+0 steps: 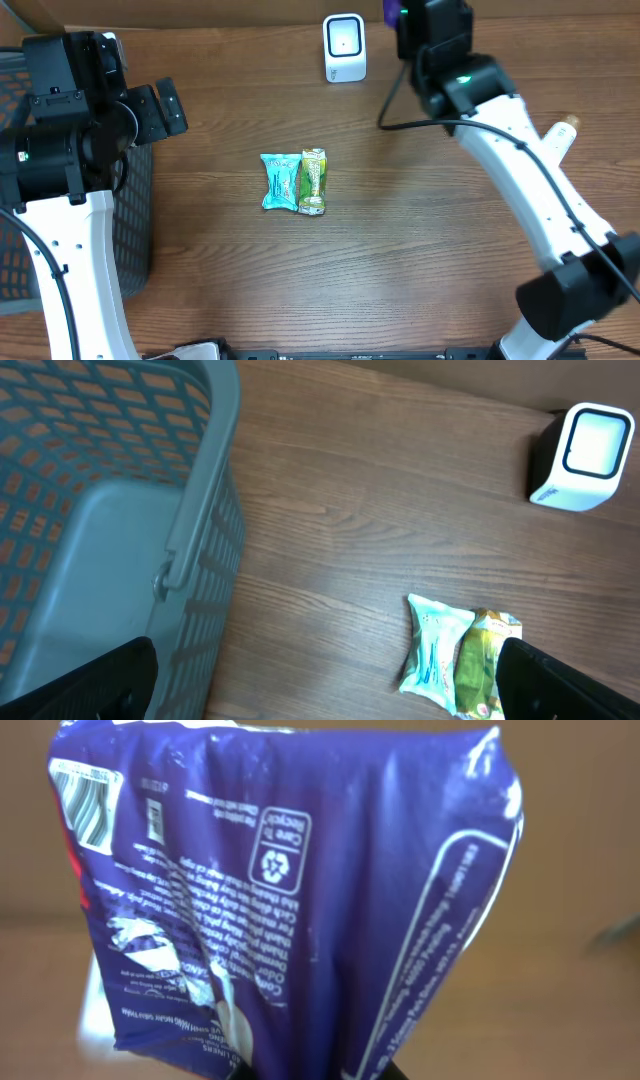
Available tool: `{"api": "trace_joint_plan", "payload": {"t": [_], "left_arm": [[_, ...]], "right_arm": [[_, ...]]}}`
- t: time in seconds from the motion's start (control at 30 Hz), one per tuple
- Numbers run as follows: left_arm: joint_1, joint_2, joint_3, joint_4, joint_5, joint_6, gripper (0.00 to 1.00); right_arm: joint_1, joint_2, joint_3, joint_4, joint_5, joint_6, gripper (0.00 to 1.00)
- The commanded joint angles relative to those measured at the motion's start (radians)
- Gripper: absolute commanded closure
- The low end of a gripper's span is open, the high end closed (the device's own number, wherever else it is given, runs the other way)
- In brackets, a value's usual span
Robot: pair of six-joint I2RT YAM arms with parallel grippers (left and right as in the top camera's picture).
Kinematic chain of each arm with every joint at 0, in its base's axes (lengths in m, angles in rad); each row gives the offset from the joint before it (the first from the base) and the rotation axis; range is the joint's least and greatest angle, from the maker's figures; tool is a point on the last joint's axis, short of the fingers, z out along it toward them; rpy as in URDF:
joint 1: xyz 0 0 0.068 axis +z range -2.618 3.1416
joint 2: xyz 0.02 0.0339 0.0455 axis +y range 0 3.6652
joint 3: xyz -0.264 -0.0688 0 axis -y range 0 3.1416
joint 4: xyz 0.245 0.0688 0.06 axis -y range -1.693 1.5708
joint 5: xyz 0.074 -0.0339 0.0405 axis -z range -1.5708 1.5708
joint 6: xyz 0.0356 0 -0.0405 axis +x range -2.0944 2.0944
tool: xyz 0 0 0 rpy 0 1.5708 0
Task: Scan the item barcode
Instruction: 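Hold the purple pack's barcode side up to the white scanner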
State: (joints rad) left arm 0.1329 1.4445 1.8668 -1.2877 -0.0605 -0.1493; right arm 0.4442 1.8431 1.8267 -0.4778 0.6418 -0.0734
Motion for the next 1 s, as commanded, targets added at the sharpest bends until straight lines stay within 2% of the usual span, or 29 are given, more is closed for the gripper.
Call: {"api": "trace_joint_plan", "payload": {"t": [0.0, 0.03, 0.07, 0.1, 0.23, 0.33, 0.43, 0.53, 0.97], "left_arm": [[0.003, 0.001, 0.002, 0.002, 0.005, 0.019, 0.0], [0.003, 0.001, 0.002, 0.002, 0.005, 0.019, 0.0], [0.003, 0.001, 0.002, 0.002, 0.005, 0.019, 0.0], [0.003, 0.001, 0.002, 0.002, 0.005, 0.019, 0.01], [0.003, 0.001, 0.002, 0.002, 0.005, 0.019, 0.0], [0.003, 0.001, 0.002, 0.002, 0.006, 0.019, 0.01], [0.003, 0.002, 0.002, 0.002, 0.006, 0.019, 0.0], [0.003, 0.001, 0.002, 0.002, 0.005, 0.019, 0.01], [0.003, 0.001, 0.002, 0.002, 0.005, 0.019, 0.0]], "right_arm": [[0.011, 0.085, 0.012, 0.166, 0.267, -0.404, 0.96], [0.011, 0.107, 0.012, 0.228, 0.279, -0.483, 0.96], [0.011, 0.151, 0.012, 0.331, 0.29, -0.644, 0.96], [0.011, 0.178, 0.012, 0.38, 0.298, -0.729, 0.96], [0.011, 0.285, 0.012, 0.502, 0.3, -1.061, 0.96], [0.011, 0.357, 0.012, 0.619, 0.299, -1.25, 0.96], [0.013, 0.414, 0.012, 0.73, 0.295, -1.364, 0.96], [0.014, 0.456, 0.012, 0.801, 0.273, -1.404, 0.96], [0.063, 0.483, 0.011, 0.805, 0.185, -1.393, 0.96]]}}
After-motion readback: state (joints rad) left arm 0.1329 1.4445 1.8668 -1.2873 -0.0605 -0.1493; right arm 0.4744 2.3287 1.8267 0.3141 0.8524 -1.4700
